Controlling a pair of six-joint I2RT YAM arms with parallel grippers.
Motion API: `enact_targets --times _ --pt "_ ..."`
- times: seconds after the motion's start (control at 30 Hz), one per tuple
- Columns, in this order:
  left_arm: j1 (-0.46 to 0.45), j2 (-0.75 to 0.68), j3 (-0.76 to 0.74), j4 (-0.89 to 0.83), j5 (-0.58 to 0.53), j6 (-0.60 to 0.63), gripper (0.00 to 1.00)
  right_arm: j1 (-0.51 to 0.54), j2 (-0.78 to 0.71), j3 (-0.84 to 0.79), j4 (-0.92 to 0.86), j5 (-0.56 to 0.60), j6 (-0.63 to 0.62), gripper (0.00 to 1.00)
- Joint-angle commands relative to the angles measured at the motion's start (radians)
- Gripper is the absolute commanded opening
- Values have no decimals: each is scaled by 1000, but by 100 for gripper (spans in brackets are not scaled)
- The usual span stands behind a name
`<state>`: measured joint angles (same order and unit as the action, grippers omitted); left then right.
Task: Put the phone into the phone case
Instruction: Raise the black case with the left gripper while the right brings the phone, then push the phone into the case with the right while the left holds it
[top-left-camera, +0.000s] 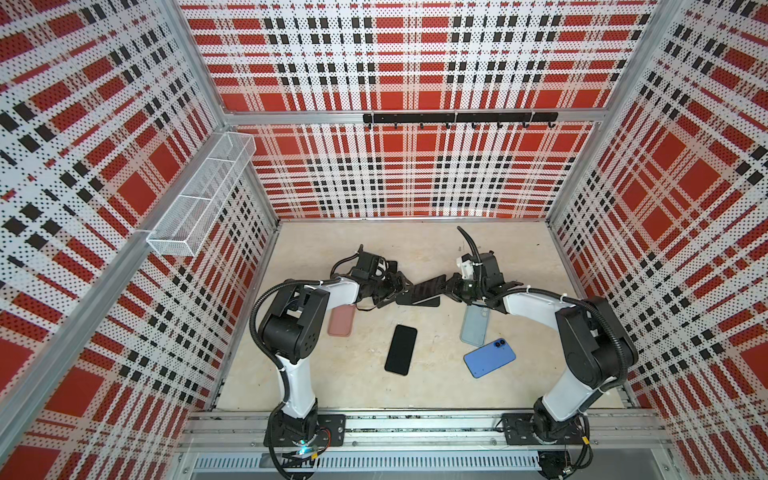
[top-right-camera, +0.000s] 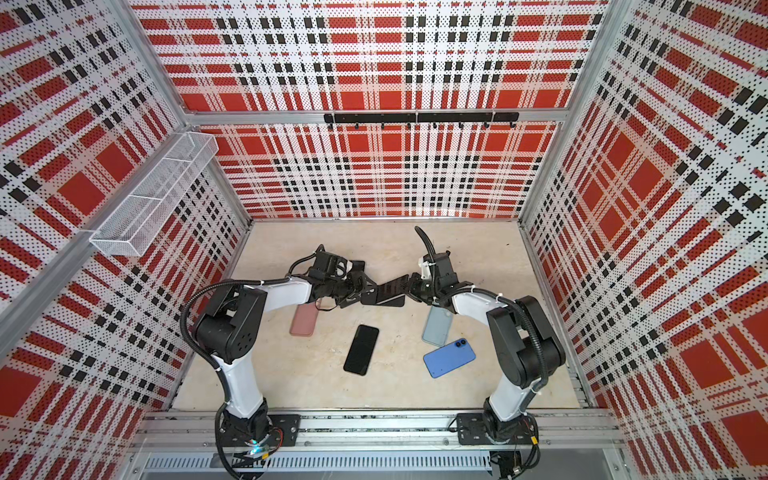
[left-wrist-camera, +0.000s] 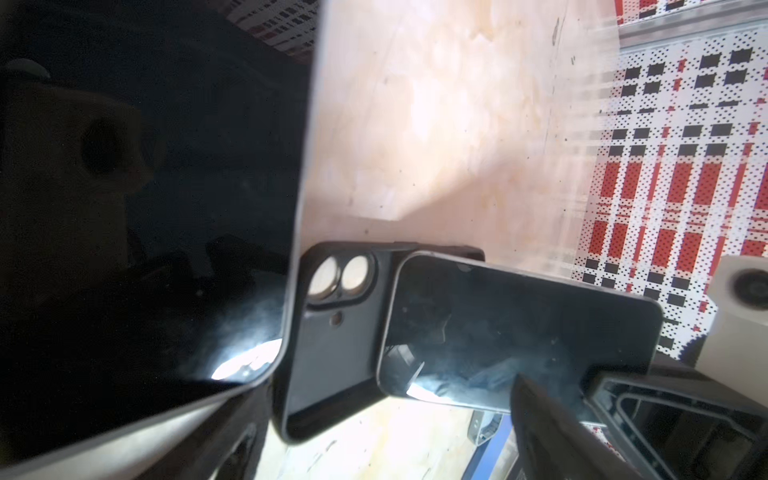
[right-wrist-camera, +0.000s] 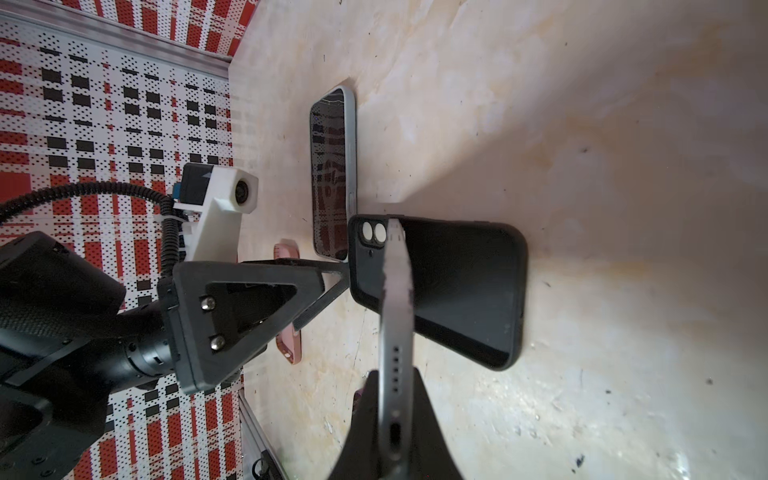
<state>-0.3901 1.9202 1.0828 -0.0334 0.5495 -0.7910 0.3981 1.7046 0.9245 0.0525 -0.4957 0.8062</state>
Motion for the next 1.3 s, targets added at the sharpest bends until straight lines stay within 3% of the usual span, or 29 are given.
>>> enact_targets --times 0.0,0.6,1.27 --pt "-18 36 21 12 -17 -14 91 5 34 20 82 -28 7 0" --pt "-34 81 92 -3 -25 4 90 5 174 1 145 -152 32 0" --pt "-47 138 178 -30 -50 38 89 -30 246 51 13 -189 -13 0"
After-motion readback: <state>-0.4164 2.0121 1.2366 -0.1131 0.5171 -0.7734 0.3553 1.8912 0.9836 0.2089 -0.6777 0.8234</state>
